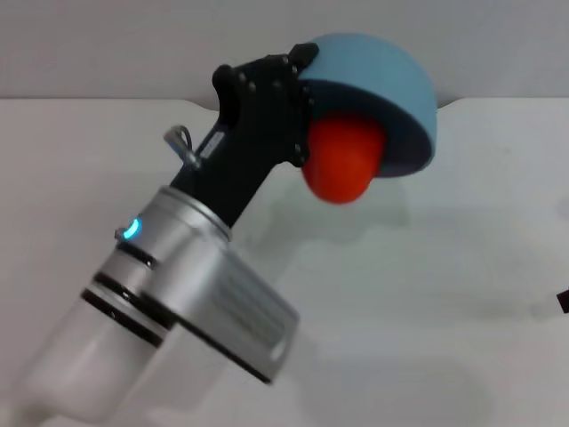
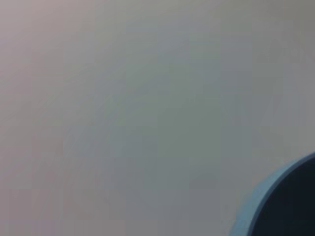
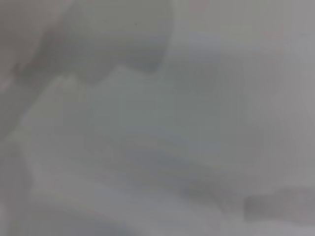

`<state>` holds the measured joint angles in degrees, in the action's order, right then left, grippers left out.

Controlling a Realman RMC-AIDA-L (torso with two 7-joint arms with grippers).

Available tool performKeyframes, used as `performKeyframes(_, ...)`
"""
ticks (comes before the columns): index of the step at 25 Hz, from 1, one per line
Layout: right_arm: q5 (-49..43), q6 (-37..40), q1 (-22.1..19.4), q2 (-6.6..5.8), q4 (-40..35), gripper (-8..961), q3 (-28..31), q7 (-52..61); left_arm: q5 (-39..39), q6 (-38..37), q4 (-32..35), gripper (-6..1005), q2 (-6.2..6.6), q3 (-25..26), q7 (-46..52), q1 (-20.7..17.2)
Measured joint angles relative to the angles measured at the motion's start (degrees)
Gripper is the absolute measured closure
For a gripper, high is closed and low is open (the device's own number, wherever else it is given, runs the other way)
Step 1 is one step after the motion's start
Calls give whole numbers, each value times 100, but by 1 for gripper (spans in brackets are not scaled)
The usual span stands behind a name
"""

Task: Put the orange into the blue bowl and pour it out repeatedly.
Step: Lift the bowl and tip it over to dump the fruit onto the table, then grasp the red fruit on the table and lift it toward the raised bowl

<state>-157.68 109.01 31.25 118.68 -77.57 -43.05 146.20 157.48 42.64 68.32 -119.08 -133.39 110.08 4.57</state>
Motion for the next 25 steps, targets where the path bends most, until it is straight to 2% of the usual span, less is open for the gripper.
performKeyframes(4,3,-17,-30,8,-6,424,48,-2,-860,983,-773,1000,-1,-685,-1508,452)
performKeyframes(7,17,-32,-31,8,2,424,49,-3,-1163,1267,-1071,1001,-1,-938,-1820,638)
performKeyframes(11,42,-46,-26,8,2,425,17,-4,-1672,1247,-872,1001,14,-946,-1591,645)
performKeyframes(14,204,-59,19,9,15,426,-139,-23,-2658,763,-93,1001,76,-720,-1363,545)
performKeyframes(17,386,-64,34,10,35,426,-309,-49,-3706,-700,1012,1001,100,78,-1382,262)
performKeyframes(19,590,-93,46,11,38,426,-520,-65,-4271,-2211,1656,1000,88,922,-1341,58)
performKeyframes(20,669,-120,52,12,39,427,-618,-71,-4271,-2211,1656,1000,88,922,-1341,58)
performKeyframes(21,735,-146,59,13,40,427,-703,-75,-4937,-4383,2133,1000,92,2063,-955,-13)
performKeyframes(22,773,-189,71,14,41,427,-793,-80,-5112,-5253,2204,1000,102,2563,-615,28)
performKeyframes(25,879,-294,106,18,41,427,-1124,-119,-5233,-7128,2236,1000,118,3805,377,248)
